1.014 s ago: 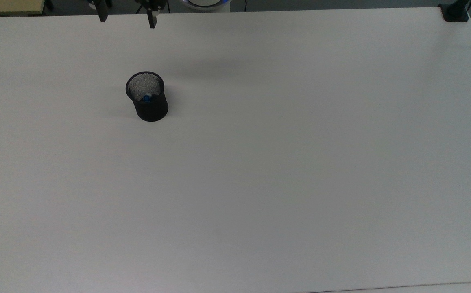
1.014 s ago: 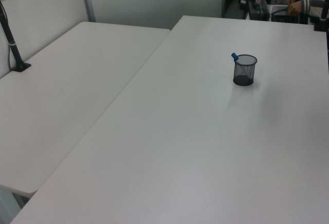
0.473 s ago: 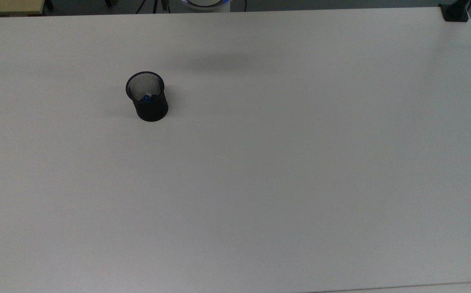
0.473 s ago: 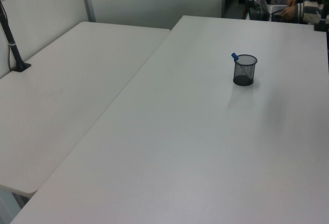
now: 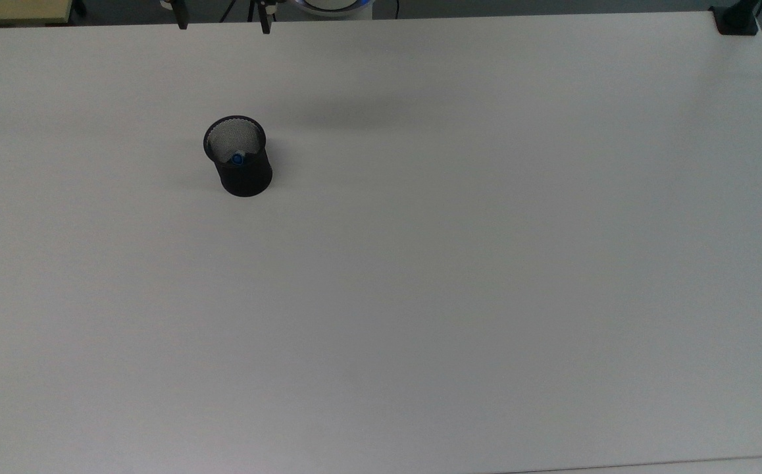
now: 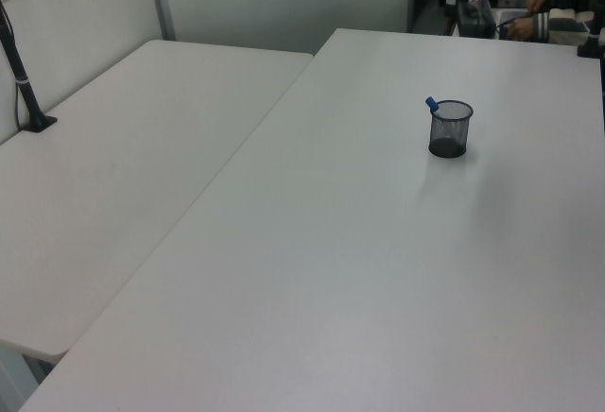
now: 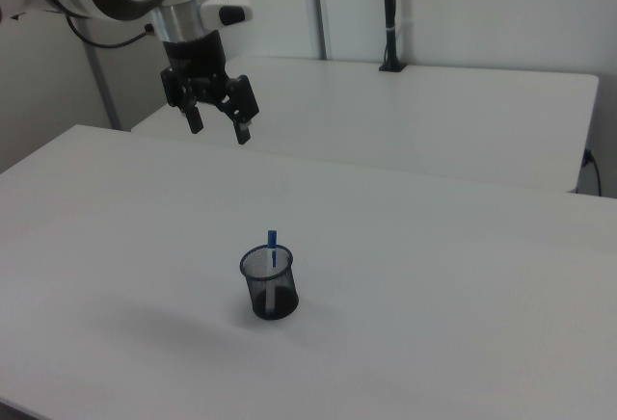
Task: Insert the marker
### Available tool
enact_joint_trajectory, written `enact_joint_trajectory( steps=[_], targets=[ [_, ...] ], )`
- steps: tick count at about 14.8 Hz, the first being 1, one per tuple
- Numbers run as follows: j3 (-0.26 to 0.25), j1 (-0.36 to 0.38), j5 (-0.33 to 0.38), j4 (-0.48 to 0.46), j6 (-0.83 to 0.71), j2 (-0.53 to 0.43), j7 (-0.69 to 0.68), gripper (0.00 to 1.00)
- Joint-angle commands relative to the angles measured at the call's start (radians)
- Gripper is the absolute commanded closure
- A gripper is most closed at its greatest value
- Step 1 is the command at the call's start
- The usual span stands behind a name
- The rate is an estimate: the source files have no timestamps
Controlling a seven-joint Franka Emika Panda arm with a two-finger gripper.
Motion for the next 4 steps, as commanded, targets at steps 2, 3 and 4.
enact_joint_trajectory(
  steps=[2,3,4],
  targets=[
    [-0.022,0.026,-0.004,0.023,0.01,0.012,-0.016,0.0],
    [-0.02,0.026,-0.006,0.023,0.008,0.011,-0.012,0.0],
    [-0.02,0.026,-0.006,0.023,0.008,0.011,-0.012,0.0]
  ],
)
